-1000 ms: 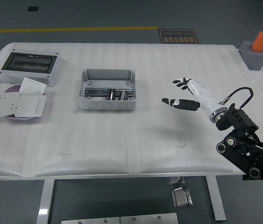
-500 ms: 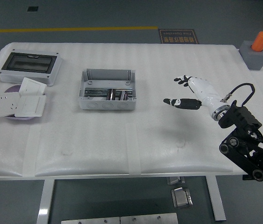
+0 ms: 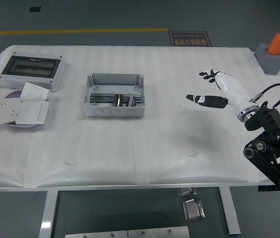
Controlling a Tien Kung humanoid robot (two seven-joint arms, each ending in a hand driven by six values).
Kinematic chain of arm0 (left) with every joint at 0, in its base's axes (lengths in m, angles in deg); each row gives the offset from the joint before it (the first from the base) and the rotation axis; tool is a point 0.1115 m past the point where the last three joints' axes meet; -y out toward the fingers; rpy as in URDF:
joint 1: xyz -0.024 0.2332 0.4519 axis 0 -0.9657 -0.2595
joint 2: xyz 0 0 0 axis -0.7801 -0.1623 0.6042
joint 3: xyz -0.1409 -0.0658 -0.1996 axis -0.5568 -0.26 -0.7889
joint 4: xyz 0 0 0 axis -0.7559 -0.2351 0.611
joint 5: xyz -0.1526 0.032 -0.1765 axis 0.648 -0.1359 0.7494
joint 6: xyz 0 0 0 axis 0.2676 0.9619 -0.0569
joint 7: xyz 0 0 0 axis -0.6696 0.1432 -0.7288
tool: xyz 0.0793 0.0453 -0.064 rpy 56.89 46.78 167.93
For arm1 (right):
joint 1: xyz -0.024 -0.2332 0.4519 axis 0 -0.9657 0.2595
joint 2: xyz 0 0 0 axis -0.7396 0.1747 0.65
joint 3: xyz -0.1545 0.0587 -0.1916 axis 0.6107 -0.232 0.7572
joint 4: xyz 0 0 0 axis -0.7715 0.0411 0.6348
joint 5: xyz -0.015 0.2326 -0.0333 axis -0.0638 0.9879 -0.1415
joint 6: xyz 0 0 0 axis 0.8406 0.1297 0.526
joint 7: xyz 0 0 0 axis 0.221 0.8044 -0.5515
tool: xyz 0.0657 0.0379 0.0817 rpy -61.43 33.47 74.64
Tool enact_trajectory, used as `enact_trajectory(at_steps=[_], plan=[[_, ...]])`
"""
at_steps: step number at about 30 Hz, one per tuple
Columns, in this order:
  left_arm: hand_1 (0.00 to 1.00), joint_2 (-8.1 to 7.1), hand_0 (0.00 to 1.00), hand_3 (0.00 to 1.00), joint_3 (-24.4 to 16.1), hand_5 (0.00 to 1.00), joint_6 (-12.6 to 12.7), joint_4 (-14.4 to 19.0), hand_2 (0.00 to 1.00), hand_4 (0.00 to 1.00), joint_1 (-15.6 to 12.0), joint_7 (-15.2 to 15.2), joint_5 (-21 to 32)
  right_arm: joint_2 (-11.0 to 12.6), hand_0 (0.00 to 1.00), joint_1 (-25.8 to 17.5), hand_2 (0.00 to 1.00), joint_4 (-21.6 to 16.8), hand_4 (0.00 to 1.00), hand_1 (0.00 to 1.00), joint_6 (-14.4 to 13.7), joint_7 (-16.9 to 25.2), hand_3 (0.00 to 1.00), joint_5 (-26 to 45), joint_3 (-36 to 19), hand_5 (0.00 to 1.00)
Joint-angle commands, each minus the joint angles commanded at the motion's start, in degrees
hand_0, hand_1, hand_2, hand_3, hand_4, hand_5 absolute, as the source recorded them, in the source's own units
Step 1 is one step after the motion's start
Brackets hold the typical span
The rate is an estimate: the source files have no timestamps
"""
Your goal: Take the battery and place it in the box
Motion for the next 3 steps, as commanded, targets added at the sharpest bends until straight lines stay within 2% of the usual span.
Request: enact_trajectory(at_steps=[3], plan=[[0.62, 0.07, 0.595, 0.611, -0.05, 0.393, -0.01, -0.02, 0.509, 0.54, 0.04, 0.05, -0.03, 0.0, 0.712, -0.25, 0.751, -0.37, 0.998, 0.699, -0.04, 0.0, 0.793, -0.29, -0.68, 0.623]])
